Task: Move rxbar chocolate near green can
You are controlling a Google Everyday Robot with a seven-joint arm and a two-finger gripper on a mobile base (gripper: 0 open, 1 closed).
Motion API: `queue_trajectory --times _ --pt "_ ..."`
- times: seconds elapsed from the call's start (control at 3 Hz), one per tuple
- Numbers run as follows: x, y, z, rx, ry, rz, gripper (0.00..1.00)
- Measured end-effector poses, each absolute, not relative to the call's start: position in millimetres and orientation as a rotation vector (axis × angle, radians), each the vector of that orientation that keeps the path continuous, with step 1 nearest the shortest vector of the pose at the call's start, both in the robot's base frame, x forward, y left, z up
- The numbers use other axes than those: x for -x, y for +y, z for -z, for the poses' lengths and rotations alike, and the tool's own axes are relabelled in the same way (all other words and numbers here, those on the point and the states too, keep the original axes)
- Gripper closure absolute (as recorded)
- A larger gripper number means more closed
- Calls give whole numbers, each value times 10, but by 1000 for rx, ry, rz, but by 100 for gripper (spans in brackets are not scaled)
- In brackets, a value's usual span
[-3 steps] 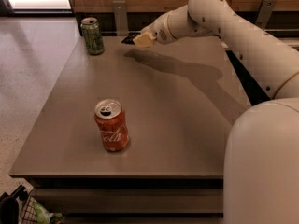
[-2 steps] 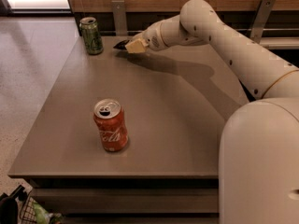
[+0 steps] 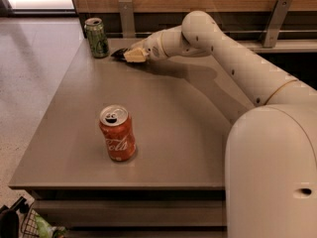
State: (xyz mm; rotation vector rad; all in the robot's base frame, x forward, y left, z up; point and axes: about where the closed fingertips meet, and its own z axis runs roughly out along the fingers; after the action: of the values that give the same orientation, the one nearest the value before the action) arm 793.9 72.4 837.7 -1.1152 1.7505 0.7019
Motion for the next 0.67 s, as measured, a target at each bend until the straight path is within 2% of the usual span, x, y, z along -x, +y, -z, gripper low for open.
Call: queue_trajectory --times 0.67 --pt "-7929 790 -8344 1122 1750 -712 37"
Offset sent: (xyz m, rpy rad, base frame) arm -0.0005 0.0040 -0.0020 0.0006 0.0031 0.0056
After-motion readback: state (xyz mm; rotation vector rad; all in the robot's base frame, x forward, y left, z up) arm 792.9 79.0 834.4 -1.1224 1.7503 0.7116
